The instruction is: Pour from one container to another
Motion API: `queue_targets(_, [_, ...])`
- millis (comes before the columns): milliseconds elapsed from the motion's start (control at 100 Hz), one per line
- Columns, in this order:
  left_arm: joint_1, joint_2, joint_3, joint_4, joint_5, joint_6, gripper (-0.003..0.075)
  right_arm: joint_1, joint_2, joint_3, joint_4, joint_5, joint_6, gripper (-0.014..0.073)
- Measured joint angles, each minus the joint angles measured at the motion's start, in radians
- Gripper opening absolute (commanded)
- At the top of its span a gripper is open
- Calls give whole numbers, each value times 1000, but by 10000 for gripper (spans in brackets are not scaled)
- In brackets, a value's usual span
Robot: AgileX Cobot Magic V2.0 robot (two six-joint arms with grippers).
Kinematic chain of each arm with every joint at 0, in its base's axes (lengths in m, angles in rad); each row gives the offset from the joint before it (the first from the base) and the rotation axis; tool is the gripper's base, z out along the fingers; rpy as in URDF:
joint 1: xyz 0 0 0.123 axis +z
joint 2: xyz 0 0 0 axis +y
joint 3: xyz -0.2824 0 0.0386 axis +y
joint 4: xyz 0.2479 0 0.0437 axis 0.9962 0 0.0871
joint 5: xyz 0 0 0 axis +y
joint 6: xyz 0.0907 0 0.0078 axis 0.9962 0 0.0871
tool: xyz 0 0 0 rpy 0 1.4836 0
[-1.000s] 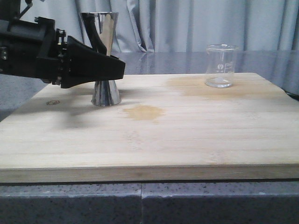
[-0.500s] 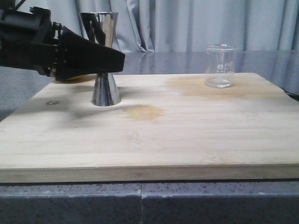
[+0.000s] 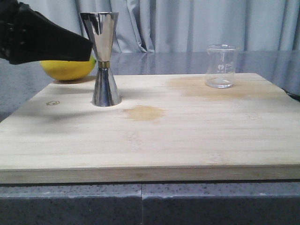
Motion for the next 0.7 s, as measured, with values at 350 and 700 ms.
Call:
queue_targets(350, [282, -251, -61, 40, 15, -224, 547, 0, -2, -110, 61, 151, -19, 521])
queue_targets(700, [552, -490, -145, -183, -219, -402, 426, 0, -133, -430, 72, 806, -125, 521])
